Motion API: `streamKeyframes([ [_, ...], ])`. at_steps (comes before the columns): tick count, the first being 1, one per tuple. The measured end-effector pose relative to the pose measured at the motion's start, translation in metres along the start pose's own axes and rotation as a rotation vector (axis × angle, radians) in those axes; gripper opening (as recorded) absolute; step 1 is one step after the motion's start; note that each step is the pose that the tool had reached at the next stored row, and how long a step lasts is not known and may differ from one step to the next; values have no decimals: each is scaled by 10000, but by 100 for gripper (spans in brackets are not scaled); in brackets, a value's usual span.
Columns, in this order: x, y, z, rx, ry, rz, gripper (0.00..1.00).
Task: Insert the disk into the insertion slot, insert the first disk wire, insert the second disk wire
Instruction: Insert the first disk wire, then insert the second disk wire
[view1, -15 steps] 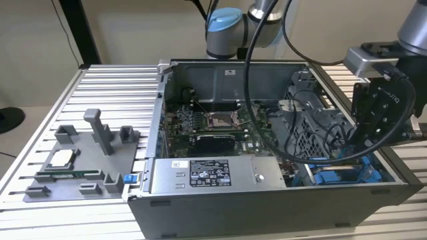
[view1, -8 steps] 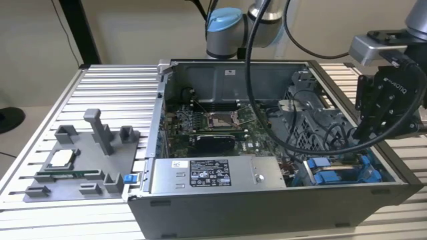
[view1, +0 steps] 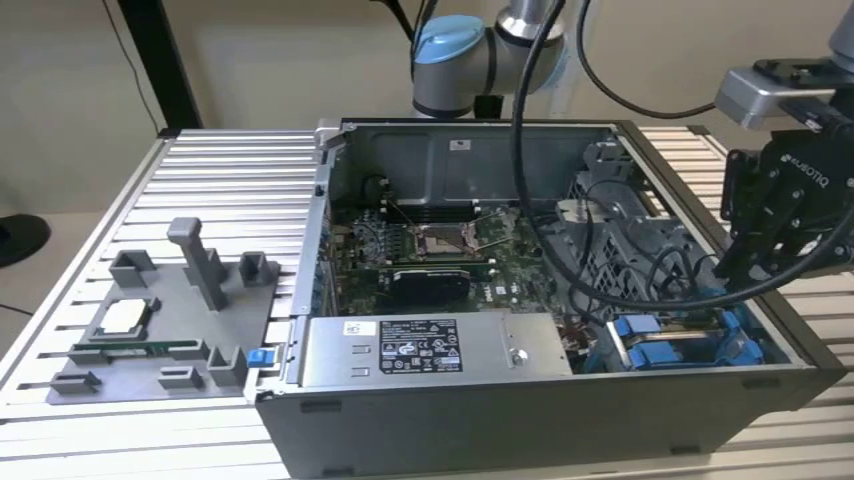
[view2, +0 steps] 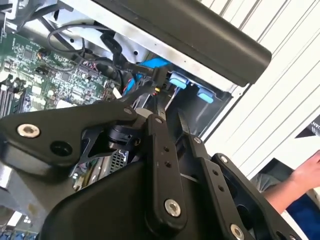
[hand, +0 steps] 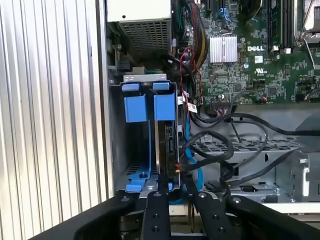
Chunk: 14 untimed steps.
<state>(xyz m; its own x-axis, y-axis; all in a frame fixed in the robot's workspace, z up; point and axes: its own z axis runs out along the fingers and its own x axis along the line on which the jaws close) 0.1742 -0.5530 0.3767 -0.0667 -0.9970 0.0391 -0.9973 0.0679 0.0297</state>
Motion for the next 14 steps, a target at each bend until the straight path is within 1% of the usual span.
streamKeyframes([
  [1,-1,-20,0,-130,7,-5,100],
  [4,-5,-68,-3,-630,43,-22,100],
  [5,-6,-89,-4,-766,52,-27,100],
  [6,-8,-121,-5,-823,46,-31,100],
  [8,-13,-191,-7,-846,-71,-40,100],
  [11,-16,-279,-9,-862,-301,-57,100],
  [14,-15,-350,-10,-881,-590,-79,100],
])
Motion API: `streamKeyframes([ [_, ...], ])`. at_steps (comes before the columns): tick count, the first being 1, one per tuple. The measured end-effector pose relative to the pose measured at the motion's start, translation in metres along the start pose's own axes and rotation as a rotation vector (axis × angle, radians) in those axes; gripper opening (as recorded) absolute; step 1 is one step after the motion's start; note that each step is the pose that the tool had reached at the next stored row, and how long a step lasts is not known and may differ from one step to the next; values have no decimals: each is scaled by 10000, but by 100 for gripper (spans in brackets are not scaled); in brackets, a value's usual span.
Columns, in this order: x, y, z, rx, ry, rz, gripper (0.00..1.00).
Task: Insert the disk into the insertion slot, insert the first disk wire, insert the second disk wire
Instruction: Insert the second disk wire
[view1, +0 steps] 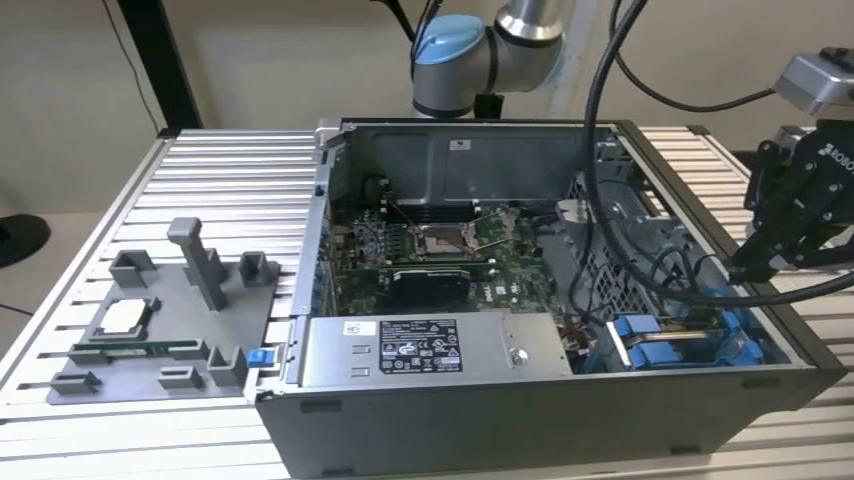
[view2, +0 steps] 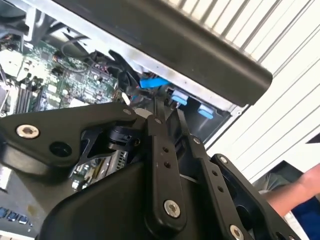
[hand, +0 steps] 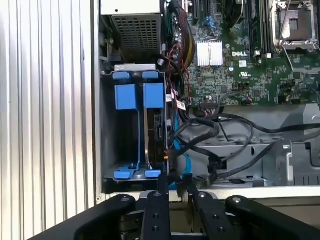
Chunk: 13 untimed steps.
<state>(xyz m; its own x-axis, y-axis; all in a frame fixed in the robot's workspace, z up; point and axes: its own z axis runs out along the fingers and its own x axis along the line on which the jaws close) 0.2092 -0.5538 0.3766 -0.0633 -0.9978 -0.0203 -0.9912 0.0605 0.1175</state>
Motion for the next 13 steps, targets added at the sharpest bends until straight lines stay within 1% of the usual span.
streamKeyframes([
  [2,20,-33,4,-12,-181,-21,100],
  [4,56,-48,17,-23,-332,-38,100],
  [7,98,-58,36,-37,-483,-56,100],
  [9,110,-60,48,-46,-607,-55,100],
  [11,115,-61,58,-50,-707,-27,100],
  [12,116,-62,63,-51,-744,1,100],
  [13,116,-62,64,-56,-745,8,100],
])
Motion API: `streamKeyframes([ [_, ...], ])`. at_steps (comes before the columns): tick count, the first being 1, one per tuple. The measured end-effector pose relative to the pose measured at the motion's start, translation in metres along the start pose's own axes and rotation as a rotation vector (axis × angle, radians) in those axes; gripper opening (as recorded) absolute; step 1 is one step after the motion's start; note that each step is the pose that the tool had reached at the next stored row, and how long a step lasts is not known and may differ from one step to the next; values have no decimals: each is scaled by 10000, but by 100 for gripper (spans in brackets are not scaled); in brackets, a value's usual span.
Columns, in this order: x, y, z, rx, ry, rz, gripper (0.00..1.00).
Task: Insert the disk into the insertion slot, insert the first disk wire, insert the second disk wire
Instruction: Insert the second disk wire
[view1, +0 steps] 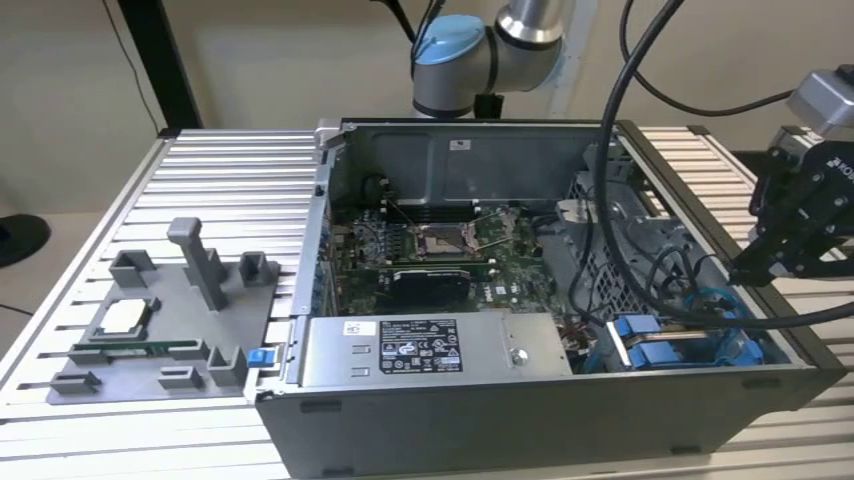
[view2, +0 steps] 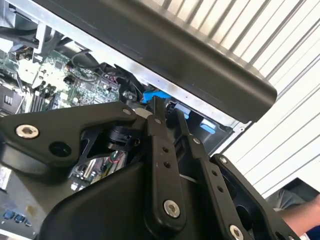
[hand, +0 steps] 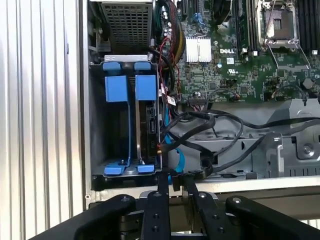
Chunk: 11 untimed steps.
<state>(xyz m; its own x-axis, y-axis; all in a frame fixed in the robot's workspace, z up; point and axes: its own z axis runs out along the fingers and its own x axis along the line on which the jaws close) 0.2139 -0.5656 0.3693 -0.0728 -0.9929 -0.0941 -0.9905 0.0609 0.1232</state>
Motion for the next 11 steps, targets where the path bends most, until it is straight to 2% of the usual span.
streamKeyframes([
  [3,2,-1,9,-9,-3,4,100],
  [7,4,-5,36,-3,-54,111,100],
  [11,5,6,45,3,-270,306,100],
])
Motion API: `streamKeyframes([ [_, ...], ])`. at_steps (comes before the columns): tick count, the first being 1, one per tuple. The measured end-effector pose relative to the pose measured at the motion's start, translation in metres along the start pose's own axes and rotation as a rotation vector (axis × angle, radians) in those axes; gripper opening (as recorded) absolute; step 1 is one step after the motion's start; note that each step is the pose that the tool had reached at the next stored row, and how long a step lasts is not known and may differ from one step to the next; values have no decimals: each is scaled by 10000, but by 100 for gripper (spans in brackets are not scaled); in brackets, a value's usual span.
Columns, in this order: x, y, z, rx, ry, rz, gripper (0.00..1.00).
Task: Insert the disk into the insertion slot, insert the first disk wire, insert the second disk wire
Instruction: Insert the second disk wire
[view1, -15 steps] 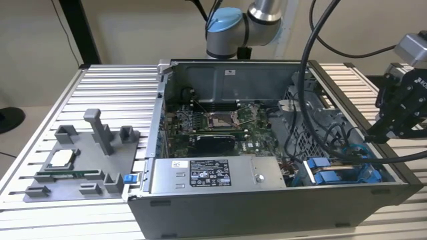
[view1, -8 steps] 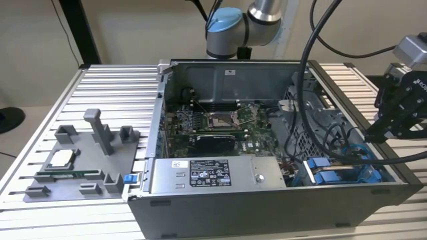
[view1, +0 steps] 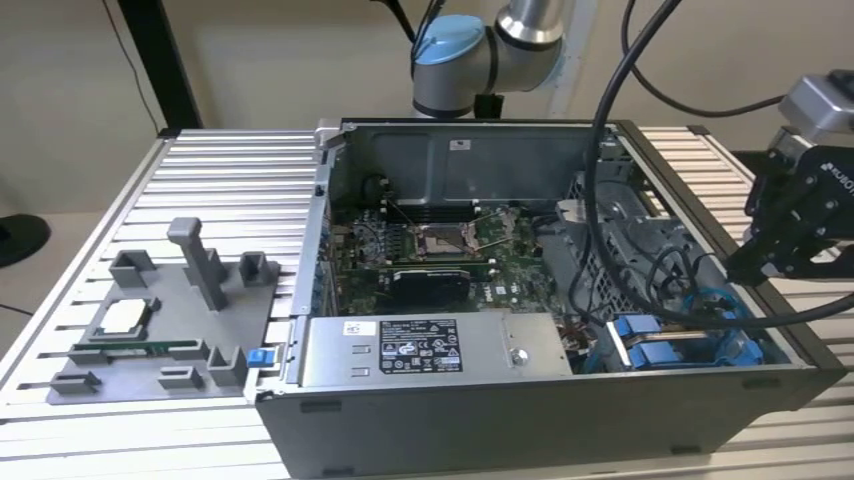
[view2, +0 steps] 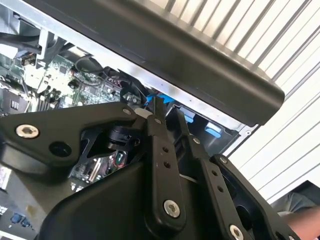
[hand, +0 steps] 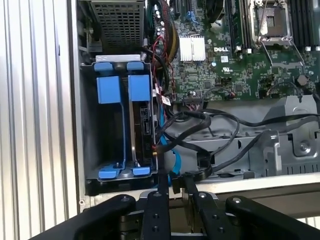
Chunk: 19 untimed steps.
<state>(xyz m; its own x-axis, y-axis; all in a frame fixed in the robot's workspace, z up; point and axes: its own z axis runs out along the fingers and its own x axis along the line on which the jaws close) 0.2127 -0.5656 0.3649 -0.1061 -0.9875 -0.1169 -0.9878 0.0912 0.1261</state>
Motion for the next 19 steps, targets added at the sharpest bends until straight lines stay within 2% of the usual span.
streamKeyframes([
  [1,0,6,0,4,-35,50,100],
  [2,1,13,2,6,-67,92,0],
  [5,6,38,7,14,-123,195,0],
  [7,9,48,3,16,-126,216,0],
  [11,1,96,-108,16,-124,216,0],
  [15,2,214,-179,18,-128,215,0],
  [19,16,378,-190,42,-128,212,0],
])
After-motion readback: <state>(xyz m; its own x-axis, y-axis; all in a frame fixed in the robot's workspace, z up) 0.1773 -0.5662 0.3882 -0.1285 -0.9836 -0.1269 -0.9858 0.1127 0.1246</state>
